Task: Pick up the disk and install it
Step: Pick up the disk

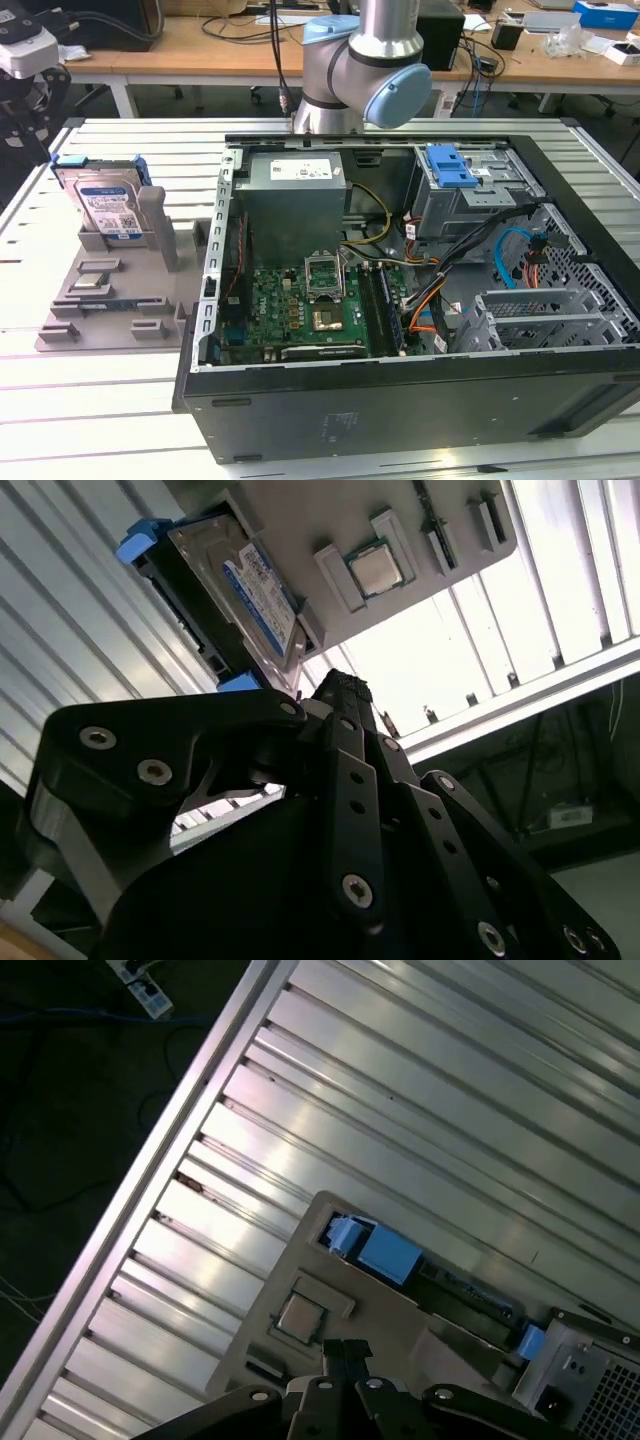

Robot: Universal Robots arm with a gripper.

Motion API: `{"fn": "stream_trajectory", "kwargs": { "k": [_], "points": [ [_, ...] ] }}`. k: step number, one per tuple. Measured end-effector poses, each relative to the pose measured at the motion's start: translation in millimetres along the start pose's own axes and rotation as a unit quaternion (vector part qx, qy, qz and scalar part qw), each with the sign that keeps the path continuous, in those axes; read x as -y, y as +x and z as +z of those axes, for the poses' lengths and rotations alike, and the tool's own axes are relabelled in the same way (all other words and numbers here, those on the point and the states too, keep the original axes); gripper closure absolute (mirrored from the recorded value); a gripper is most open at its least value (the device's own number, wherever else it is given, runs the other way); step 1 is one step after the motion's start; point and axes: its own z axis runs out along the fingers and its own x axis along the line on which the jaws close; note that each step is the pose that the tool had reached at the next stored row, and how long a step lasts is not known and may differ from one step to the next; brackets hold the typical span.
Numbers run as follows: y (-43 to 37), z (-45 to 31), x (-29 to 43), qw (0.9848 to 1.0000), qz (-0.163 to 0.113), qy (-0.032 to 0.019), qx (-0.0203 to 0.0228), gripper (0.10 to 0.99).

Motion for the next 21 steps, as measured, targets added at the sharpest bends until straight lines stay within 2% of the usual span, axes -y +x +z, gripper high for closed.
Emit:
{"fn": "stream_trajectory", "kwargs": {
  "k": [6, 10, 12, 17, 19, 20, 21],
  "points": [
    [0.0, 0.0, 0.0, 0.9989, -0.047, -0.0011, -0.0014, 0.98],
    [0.0, 0.0, 0.0, 0.9969, -0.079, -0.0019, -0.0025, 0.98],
    [0.0, 0.0, 0.0, 0.9951, -0.099, -0.0024, -0.0031, 0.98],
    [0.0, 0.0, 0.0, 0.9916, -0.129, -0.0031, -0.0041, 0.98],
    [0.0, 0.0, 0.0, 0.989, -0.148, -0.0036, -0.0046, 0.98],
    [0.0, 0.0, 0.0, 0.9881, -0.154, -0.0037, -0.0048, 0.98],
    [0.0, 0.0, 0.0, 0.9864, -0.164, -0.004, -0.0051, 0.98]
  ]
}}
